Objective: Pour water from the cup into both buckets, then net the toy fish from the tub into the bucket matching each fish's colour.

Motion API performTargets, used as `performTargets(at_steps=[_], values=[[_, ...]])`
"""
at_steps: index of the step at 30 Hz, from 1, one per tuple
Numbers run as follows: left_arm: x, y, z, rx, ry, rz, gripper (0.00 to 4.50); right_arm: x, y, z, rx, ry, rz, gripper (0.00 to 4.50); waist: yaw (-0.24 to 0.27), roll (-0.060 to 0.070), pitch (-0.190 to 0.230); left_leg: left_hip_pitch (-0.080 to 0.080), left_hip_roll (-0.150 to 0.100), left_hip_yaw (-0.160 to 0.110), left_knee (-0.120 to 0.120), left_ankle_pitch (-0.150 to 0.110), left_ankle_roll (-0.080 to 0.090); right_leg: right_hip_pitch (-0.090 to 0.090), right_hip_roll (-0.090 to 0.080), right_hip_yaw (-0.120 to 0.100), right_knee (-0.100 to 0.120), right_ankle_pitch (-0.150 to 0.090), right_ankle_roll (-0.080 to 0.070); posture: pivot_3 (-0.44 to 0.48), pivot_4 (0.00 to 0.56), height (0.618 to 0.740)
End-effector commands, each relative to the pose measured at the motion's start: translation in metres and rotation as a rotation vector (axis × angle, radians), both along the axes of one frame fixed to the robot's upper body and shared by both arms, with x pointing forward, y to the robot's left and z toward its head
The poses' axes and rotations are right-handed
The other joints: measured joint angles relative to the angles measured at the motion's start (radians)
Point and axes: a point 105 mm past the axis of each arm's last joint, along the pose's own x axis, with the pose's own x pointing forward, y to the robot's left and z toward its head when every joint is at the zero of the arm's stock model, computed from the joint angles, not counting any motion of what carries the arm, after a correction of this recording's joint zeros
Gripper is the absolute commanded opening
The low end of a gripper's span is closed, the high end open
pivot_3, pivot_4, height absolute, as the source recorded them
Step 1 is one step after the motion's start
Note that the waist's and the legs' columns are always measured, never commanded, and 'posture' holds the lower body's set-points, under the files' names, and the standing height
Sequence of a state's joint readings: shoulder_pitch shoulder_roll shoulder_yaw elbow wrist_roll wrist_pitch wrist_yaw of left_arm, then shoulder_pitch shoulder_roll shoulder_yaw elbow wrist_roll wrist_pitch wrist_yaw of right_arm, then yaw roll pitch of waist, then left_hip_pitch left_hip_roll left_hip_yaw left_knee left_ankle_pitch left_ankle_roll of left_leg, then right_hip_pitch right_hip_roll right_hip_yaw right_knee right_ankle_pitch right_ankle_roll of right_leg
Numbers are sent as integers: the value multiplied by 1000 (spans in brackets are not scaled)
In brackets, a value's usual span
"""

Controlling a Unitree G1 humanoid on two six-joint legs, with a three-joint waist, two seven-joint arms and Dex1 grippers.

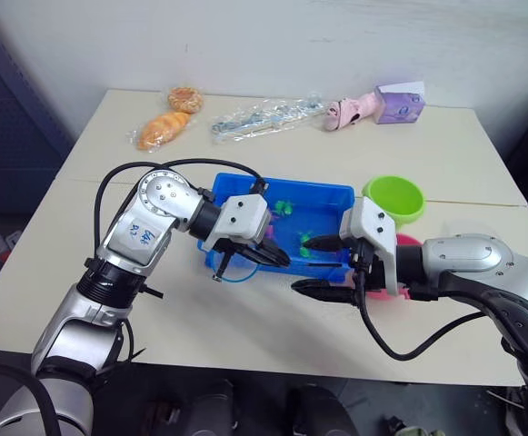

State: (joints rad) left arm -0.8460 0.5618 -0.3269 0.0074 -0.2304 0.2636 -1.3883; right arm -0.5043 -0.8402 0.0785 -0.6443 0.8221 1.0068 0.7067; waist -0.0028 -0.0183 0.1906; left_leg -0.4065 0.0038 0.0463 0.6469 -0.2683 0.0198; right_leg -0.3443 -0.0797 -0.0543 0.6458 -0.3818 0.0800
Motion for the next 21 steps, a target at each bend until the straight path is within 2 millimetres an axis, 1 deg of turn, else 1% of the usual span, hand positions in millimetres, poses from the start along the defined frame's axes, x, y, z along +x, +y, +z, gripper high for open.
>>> performTargets(at_steps=[1,3,5,6,10,11,12,13,14,15,16,17,18,19,21], values=[[-2,-4,6,-10,-24,-8,0,-5,3,7,1,-34,36,2108,-1,0,0,0,0,0,0,0,0,0,0,0,0,0,0,0,150,740],[-3,-4,5,-11,-19,-4,0,-5,3,7,3,-34,37,1254,0,0,0,0,0,0,0,0,0,0,0,0,0,0,0,0,150,740],[-3,-4,4,-9,-18,-3,0,-5,3,7,2,-34,40,217,0,0,0,0,0,0,0,0,0,0,0,0,0,0,0,0,150,740],[-4,-4,4,-8,-18,-2,0,-5,3,7,2,-34,41,85,0,0,0,0,0,0,0,0,0,0,0,0,0,0,0,0,150,740],[-7,-3,5,-30,15,-3,0,-5,4,7,1,-40,48,85,0,0,0,0,0,0,0,0,0,0,0,0,0,0,0,0,150,740],[-11,-1,10,-66,28,-17,0,-5,4,8,4,-48,49,85,-1,0,0,0,0,0,0,0,0,0,0,0,0,0,0,0,150,740],[-13,1,13,-92,35,-27,669,-5,4,8,6,-54,49,0,-2,0,0,0,0,0,0,0,0,0,0,0,0,0,0,0,150,740],[-15,7,20,-139,69,-25,867,-4,4,11,12,-77,46,0,-2,0,0,0,0,0,0,0,0,0,0,0,0,0,0,0,150,740],[-14,17,25,-168,85,-4,1230,-3,3,14,24,-107,40,0,-3,0,0,0,0,0,0,0,0,0,0,0,0,0,0,0,150,740],[-13,26,28,-178,103,18,1725,-2,2,17,31,-125,39,0,-4,0,0,0,0,0,0,0,0,0,0,0,0,0,0,0,150,740],[-9,38,32,-206,109,59,2159,-3,0,20,36,-142,43,0,-5,0,0,0,0,0,0,0,0,0,0,0,0,0,0,0,150,740],[-3,51,39,-246,109,110,2720,-3,-3,22,38,-158,42,0,-5,0,0,0,0,0,0,0,-1,-1,0,0,0,0,0,0,150,740],[3,64,48,-298,106,163,3125,-4,-6,24,37,-172,41,0,-4,0,0,0,0,0,0,0,-1,-1,0,0,0,0,0,0,150,740],[11,78,58,-360,106,235,3653,-4,-11,26,34,-187,36,0,-2,0,0,0,0,-1,0,0,-1,-1,0,0,0,0,0,0,150,740],[26,104,69,-432,98,356,4388,-4,-19,29,23,-214,25,0,-1,0,0,0,0,-1,1,0,-1,0,0,-1,0,0,0,0,150,740]])
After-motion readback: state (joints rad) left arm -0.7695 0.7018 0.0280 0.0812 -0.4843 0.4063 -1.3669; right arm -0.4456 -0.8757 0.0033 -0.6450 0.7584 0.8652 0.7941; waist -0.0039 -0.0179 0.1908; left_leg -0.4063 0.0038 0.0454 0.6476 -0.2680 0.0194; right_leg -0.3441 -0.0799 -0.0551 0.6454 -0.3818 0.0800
